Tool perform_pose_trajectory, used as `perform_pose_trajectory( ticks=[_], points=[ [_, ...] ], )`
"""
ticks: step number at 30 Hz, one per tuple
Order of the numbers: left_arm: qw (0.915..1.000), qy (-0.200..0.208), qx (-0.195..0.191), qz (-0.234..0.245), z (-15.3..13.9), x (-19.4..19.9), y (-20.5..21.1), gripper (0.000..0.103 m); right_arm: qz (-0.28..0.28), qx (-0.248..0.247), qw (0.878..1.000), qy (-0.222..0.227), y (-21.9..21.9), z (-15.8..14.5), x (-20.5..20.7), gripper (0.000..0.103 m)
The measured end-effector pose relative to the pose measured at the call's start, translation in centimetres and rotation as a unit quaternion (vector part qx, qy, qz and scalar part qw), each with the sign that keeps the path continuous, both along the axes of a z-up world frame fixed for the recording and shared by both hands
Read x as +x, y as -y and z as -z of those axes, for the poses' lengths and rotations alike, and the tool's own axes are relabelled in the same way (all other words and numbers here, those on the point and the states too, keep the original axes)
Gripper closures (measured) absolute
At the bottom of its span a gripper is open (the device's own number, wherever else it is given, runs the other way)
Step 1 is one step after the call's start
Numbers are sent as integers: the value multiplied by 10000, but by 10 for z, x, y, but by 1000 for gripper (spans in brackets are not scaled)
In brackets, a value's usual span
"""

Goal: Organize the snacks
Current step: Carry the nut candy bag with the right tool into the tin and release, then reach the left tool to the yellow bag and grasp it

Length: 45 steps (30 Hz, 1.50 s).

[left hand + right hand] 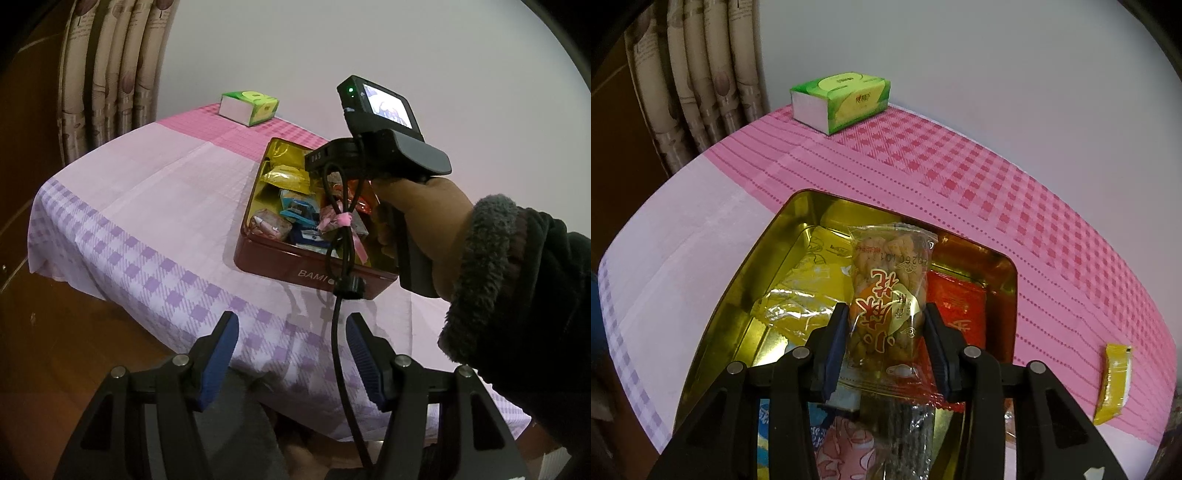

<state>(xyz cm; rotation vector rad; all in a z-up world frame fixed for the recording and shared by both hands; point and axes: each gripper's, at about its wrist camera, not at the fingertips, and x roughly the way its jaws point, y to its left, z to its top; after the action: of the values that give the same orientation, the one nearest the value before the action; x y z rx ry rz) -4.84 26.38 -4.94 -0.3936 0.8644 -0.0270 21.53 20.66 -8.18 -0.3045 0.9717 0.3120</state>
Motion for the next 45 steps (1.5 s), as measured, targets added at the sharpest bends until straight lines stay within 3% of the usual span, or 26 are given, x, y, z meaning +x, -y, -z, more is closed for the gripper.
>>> perform_pose_trajectory(
  ticks=[1,2,3,7,10,14,18,21,23,26,30,35,37,40,45],
  points=[
    [10000,-7,14,-1,0,0,0,41,-1,119,9999,-38,2,0,1,50],
    [10000,-8,18,-2,0,1,0,41,17,249,9997,-21,5,-3,0,27],
    [10000,-9,22,-6,1,1,0,41,30,340,9994,64,8,-8,-3,15],
    [10000,6,96,-7,1,1,3,41,-4,667,9967,458,38,-35,-24,16],
    [9998,39,176,63,1,-1,8,41,195,1007,9927,636,89,-47,-54,15],
    [9990,83,337,265,2,-2,22,41,809,1036,9883,776,188,-37,-109,14],
    [9938,275,709,807,6,-4,53,41,1567,865,9809,756,285,-15,-169,12],
    [9862,260,880,1381,11,1,83,41,2243,874,9685,638,350,2,-206,11],
    [9794,312,1080,1677,11,6,109,41,2755,1128,9528,586,389,11,-229,10],
    [9757,265,948,1958,8,25,145,41,3143,1357,9375,625,424,16,-245,8],
    [9781,342,910,1841,-1,64,190,41,3226,1779,9266,761,438,-4,-239,7],
    [9730,228,1304,1893,-7,128,232,41,2868,1731,9371,982,432,-22,-242,5],
    [9782,73,1053,1788,-12,157,247,41,2896,1775,9356,966,434,-25,-245,5],
    [9785,79,916,1848,-17,184,277,41,2887,1966,9314,1028,441,-34,-249,5],
    [9823,-166,793,1690,3,235,330,41,2757,1973,9339,1135,437,-46,-253,5]
  ],
)
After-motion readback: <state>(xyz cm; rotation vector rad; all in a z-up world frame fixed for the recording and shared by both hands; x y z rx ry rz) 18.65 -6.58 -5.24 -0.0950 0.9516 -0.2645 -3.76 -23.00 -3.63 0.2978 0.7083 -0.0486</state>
